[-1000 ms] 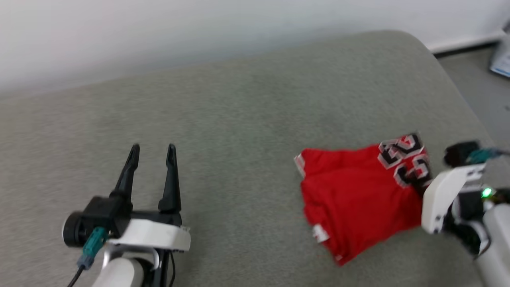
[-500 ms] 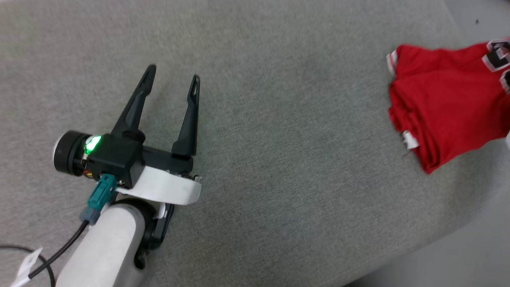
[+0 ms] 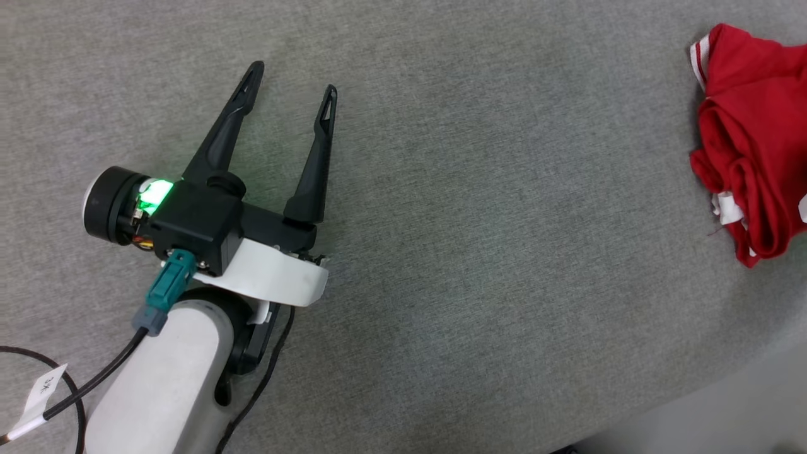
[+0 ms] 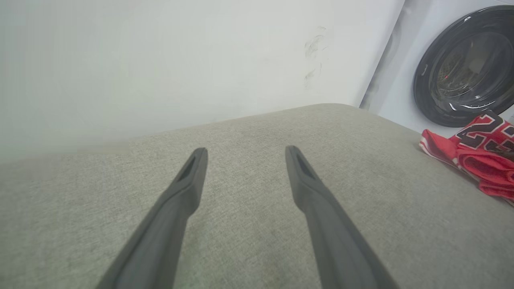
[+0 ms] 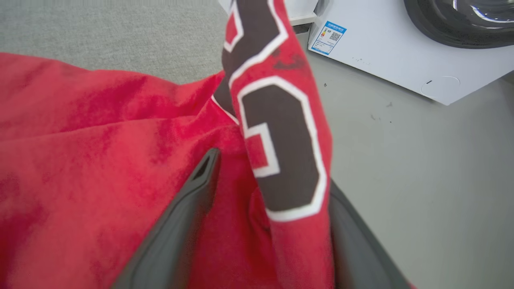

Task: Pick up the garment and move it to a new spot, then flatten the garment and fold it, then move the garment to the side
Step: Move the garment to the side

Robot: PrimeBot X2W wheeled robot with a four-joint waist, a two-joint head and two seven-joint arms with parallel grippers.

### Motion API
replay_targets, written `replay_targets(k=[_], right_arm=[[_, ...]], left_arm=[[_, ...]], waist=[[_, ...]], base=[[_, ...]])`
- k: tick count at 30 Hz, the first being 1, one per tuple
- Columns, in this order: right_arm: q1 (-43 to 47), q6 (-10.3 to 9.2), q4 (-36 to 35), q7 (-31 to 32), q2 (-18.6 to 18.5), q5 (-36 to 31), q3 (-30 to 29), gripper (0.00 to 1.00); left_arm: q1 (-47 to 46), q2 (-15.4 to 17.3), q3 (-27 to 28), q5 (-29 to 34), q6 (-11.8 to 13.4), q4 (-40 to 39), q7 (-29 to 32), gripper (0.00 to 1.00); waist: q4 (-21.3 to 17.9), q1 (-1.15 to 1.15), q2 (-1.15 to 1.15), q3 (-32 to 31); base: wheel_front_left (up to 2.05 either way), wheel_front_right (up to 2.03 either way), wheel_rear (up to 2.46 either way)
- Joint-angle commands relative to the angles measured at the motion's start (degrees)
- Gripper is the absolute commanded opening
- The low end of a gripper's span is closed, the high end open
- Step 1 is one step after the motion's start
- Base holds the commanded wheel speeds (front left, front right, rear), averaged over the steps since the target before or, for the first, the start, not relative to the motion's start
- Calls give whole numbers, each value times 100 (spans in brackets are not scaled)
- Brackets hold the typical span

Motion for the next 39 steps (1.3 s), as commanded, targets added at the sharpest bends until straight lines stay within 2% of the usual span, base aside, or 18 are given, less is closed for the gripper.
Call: replay_targets(k=[1, 8, 16, 21, 26, 32, 39], right_arm=[[-82, -6, 46, -70, -44, -35, -40, 100], [-95, -7, 356, -495, -260, -285, -209, 100], [490, -6, -128, -674, -134, -437, 44, 100], [1189, -6, -883, -658, 80, -240, 285, 100], [1986, -6, -1902, -475, 297, -3, 414, 100], [2650, -7, -3124, -128, 457, 255, 568, 100], [3286, -6, -4284, 190, 731, 173, 611, 100]], left_arm=[[-8, 9, -10, 17, 9, 4, -27, 100], [256, -40, -13, -120, 27, 249, -263, 100], [957, -230, 133, -441, 274, 562, -668, 100], [1463, -319, 269, -638, 475, 683, -841, 100], [1831, -370, 395, -807, 562, 772, -949, 100], [2022, -449, 486, -913, 543, 969, -1064, 100], [2255, -450, 704, -966, 535, 1226, -1142, 100]], waist=[[22, -1, 0, -47], [87, -1, 0, -661], [265, -1, 0, -1644], [497, -1, 0, -2193], [822, -1, 0, -2509], [1269, -1, 0, -2749], [1723, -1, 0, -3098]], base=[[0, 0, 0], [0, 0, 0], [0, 0, 0], [0, 0, 0], [0, 0, 0], [0, 0, 0], [0, 0, 0]])
